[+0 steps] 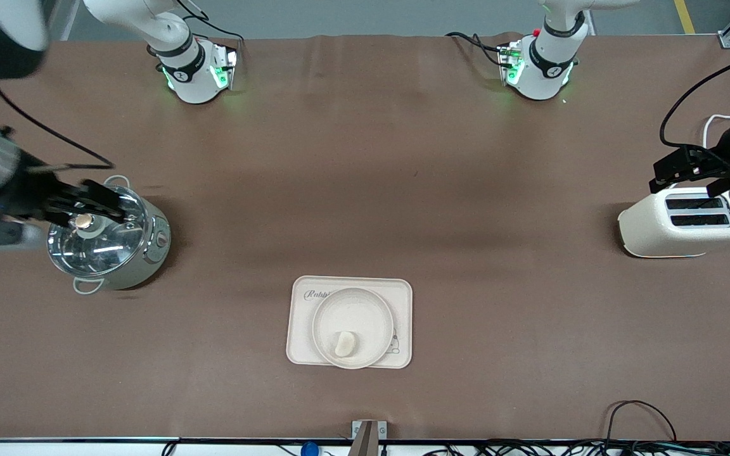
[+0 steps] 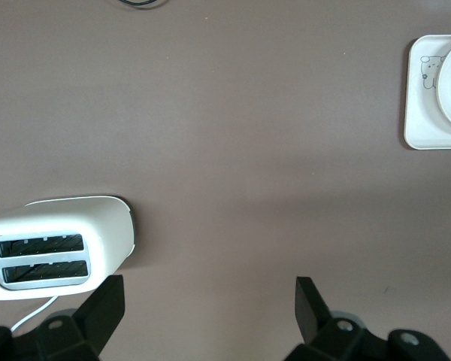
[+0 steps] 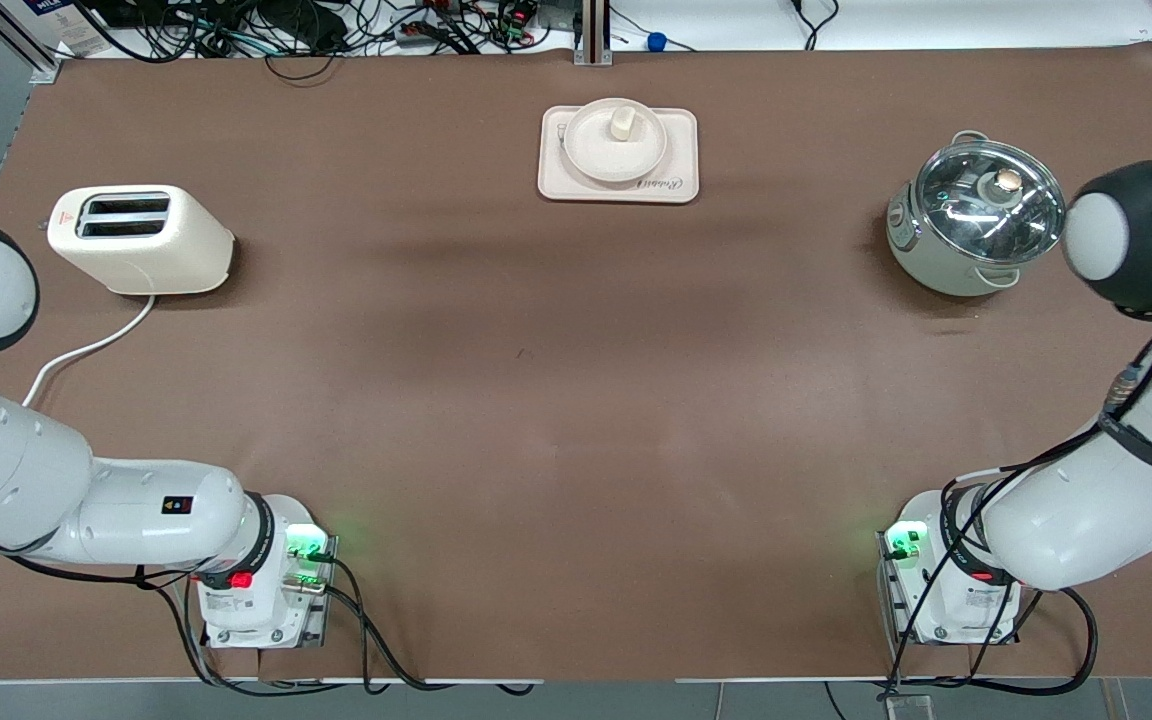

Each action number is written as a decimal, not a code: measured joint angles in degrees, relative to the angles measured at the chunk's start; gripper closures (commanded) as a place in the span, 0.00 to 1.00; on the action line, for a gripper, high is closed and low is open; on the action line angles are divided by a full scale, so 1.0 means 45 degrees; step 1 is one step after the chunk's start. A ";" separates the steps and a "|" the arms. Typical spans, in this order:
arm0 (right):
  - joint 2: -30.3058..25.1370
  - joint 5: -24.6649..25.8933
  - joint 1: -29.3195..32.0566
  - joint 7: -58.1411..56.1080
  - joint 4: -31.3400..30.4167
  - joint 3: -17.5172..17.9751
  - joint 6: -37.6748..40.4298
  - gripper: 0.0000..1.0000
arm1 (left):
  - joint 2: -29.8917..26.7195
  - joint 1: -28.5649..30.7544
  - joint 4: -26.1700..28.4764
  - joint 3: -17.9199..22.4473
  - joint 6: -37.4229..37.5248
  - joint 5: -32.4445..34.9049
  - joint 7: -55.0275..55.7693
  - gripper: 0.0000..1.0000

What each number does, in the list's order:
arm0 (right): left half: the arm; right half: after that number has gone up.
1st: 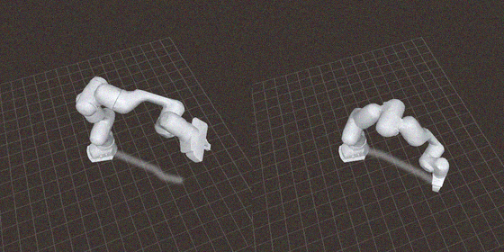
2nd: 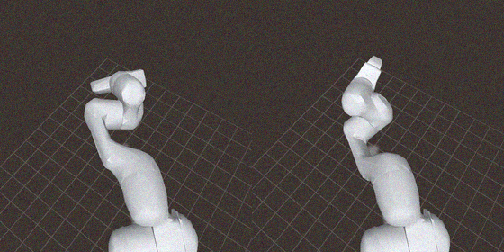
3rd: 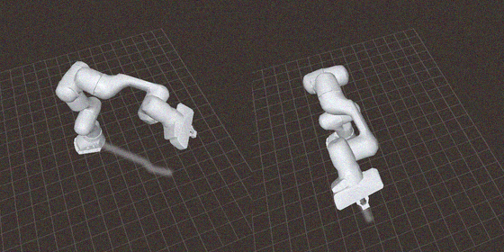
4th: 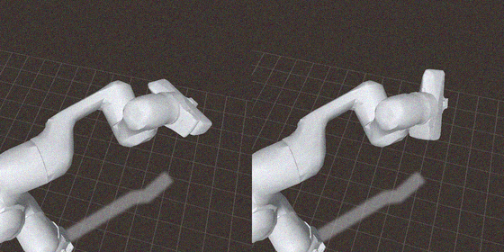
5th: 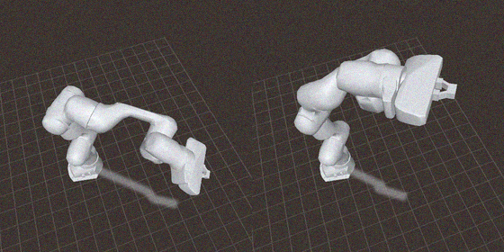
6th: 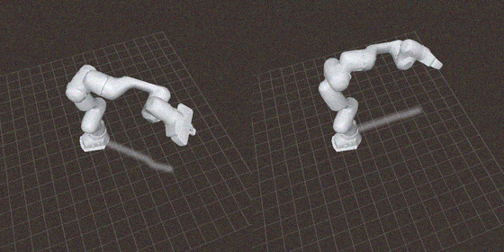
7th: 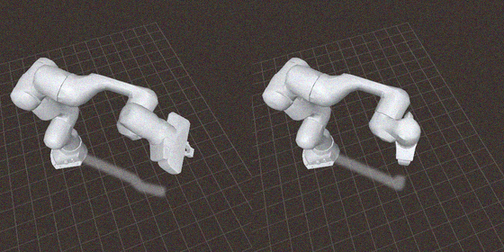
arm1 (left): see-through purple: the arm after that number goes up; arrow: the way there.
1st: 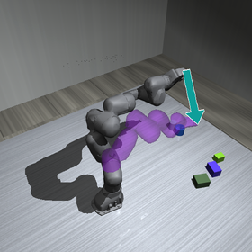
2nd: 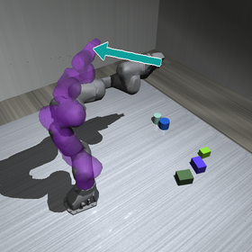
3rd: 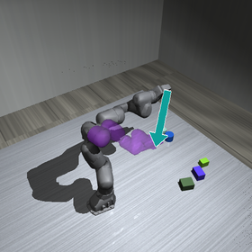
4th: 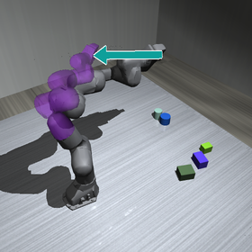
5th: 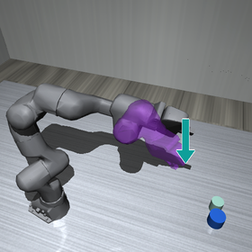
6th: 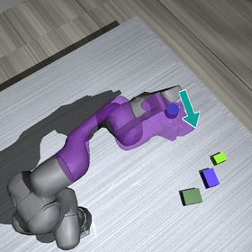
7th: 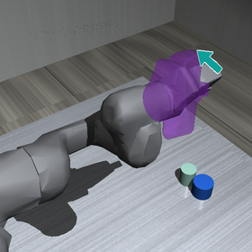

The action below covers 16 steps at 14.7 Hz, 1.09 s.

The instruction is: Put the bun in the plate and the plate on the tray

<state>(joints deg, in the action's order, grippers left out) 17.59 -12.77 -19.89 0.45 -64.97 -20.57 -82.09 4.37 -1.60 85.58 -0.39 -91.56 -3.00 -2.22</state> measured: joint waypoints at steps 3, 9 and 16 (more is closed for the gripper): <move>-0.1409 0.0263 0.1113 -0.0690 -0.1283 0.0194 0.0106 0.00 | 0.0000 0.0004 0.0000 0.0000 0.0005 0.0000 0.0000 0.00; -0.3721 0.1495 0.2331 -0.0948 -0.3663 0.1476 0.0118 0.00 | 0.0000 0.0007 0.0001 0.0000 0.0013 0.0000 -0.0003 0.00; -0.4744 0.2415 0.2617 -0.0952 -0.4921 0.2083 -0.0017 0.00 | 0.0000 0.0015 0.0000 0.0002 0.0014 0.0000 0.0000 0.00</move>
<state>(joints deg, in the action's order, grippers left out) -3.76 -1.90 -8.11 -3.83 -87.12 -11.19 -82.17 4.37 -1.54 85.58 -0.38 -91.50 -3.00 -2.22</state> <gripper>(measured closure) 0.000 0.000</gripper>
